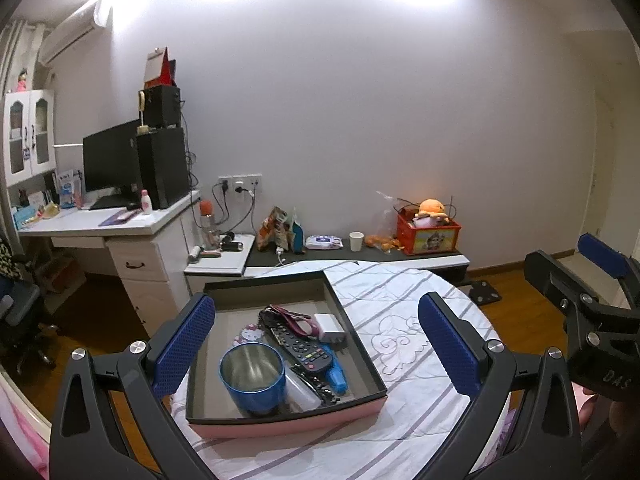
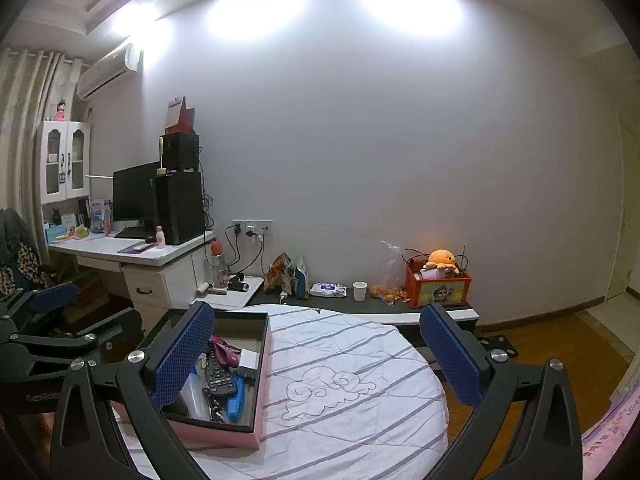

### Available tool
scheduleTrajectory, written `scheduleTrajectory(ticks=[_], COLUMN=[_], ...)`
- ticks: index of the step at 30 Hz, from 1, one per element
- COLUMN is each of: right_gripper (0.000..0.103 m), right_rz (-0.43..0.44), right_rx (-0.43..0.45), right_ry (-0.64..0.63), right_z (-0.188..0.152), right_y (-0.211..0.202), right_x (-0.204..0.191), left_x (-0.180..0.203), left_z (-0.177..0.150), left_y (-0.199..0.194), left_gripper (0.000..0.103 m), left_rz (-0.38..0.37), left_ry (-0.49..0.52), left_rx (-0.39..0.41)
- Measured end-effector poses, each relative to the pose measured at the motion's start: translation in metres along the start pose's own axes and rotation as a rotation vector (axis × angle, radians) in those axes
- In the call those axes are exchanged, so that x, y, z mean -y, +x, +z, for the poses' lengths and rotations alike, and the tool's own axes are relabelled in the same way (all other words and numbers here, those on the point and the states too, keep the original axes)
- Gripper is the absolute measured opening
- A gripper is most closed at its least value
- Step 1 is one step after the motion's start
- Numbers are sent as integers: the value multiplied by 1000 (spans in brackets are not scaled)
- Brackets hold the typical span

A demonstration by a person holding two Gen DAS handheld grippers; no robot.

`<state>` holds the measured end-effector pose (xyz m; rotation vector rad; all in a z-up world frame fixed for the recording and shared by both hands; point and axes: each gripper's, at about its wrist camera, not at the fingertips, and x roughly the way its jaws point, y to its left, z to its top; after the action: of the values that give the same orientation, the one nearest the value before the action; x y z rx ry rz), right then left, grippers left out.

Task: Organize rigid objects

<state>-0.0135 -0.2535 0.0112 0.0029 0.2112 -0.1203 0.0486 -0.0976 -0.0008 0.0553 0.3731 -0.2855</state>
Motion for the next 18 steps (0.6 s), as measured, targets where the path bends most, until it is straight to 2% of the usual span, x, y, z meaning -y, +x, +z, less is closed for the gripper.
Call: scheduleTrajectory(ticks=[18], right_gripper=[103], right_rz=[24], right_rx=[-31], right_ry=[-26], right_z=[-7], right_y=[6], right_x=[-8], left_x=[1], left_z=[-3], left_y=[4], left_gripper=[103], left_rz=[35], left_ry=[10], left_rx=[1])
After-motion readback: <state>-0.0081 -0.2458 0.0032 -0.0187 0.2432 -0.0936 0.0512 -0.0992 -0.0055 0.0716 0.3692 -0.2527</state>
